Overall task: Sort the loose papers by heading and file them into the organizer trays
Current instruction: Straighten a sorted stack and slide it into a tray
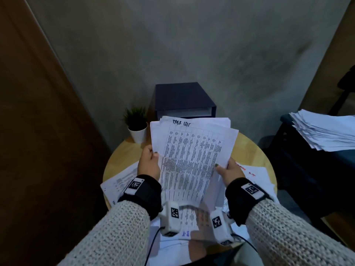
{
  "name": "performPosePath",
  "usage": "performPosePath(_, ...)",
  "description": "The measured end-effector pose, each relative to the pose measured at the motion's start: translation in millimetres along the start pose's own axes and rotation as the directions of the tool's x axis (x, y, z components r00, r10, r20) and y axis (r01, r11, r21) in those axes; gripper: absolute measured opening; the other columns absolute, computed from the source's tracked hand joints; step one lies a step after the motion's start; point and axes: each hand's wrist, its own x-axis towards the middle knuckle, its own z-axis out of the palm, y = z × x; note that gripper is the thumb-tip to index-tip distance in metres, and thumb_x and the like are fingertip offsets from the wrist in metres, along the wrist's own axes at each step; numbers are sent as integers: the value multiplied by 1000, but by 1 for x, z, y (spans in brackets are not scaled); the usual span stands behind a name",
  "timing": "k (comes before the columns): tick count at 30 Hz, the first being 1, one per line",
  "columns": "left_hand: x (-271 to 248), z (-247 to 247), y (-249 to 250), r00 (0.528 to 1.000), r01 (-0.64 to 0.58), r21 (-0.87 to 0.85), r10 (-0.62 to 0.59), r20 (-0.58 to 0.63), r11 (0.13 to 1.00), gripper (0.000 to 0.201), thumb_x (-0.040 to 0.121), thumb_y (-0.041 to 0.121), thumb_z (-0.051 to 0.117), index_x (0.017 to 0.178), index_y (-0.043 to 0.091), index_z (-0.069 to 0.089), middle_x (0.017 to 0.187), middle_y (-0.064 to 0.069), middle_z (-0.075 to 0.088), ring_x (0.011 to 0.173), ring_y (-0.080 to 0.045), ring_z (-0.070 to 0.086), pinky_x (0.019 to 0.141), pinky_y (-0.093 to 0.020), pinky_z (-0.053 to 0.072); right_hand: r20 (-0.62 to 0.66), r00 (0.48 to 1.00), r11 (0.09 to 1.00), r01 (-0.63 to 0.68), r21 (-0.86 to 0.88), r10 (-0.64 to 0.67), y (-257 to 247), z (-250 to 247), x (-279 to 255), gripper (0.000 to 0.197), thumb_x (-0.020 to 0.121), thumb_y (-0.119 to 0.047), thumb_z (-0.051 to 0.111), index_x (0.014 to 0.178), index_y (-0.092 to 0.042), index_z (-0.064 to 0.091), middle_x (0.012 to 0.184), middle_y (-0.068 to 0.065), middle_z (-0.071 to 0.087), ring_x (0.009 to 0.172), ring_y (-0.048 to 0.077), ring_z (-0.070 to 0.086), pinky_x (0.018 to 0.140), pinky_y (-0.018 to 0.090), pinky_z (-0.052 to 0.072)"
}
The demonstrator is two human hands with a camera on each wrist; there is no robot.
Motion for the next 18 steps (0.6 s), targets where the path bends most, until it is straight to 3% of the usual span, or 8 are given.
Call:
performPosePath(3, -4, -2, -6, 998, 24, -35, -22, 53, 999, 24, 96, -2, 36, 110, 14, 46, 107, -4, 55, 100, -17, 50, 78, -25, 36, -48, 998, 999, 32, 25, -31, 5, 4, 5, 43, 98, -5, 47, 139, -15, 44, 129, 7, 57, 111, 23, 54, 89, 28, 37)
performPosePath(5, -10, -1, -12, 990, 91, 19, -93, 102, 996, 31, 96, 1, 38, 122, 16, 45, 107, -3, 55, 100, -19, 50, 81, -25, 35, -26, 1000, 1000, 12, 6, -12, 16, 6, 8, 45, 95, -2, 51, 138, -13, 44, 127, 10, 59, 101, 17, 53, 89, 28, 39)
performPosePath(7, -15, 2, -20, 978, 143, 24, -145, 150, 989, 32, 96, 3, 41, 123, 20, 43, 102, 0, 56, 100, -21, 51, 85, -28, 38, -10, 1000, 1000, -17, -12, 17, 25, 7, 9, 48, 93, -3, 54, 138, -14, 43, 123, 8, 61, 99, 17, 54, 92, 30, 40)
performPosePath(9, -20, 5, -20, 973, 177, -25, -171, 157, 984, 34, 95, 6, 46, 122, 25, 44, 102, 2, 57, 104, -23, 53, 89, -30, 40, -18, 999, 997, -44, -56, 43, 31, 7, 12, 45, 94, -7, 53, 138, -14, 45, 125, 8, 61, 106, 21, 56, 95, 32, 40)
performPosePath(12, -22, 6, -10, 982, 148, -66, -138, 129, 987, 37, 97, 12, 46, 132, 22, 43, 110, 4, 53, 106, -17, 50, 87, -28, 34, -64, 998, 998, -28, -59, 25, 28, 6, 15, 39, 97, -10, 49, 136, -13, 49, 127, 9, 60, 116, 27, 56, 94, 33, 40)
performPosePath(15, -17, 5, -3, 991, 105, -123, -93, 98, 987, 27, 96, 12, 48, 121, 22, 46, 107, 7, 55, 100, -13, 50, 86, -27, 35, -86, 996, 1000, 20, 22, -18, 22, 8, 14, 38, 96, -11, 51, 134, -14, 50, 115, 3, 61, 113, 25, 57, 95, 35, 42)
performPosePath(18, -12, 6, -17, 984, 162, -74, -155, 92, 984, 30, 91, 13, 56, 119, 17, 47, 107, 0, 60, 101, -21, 56, 86, -30, 40, -7, 1000, 1000, -17, 18, 17, 28, 9, 11, 39, 93, -11, 57, 131, -15, 52, 118, 4, 63, 107, 23, 58, 101, 42, 43)
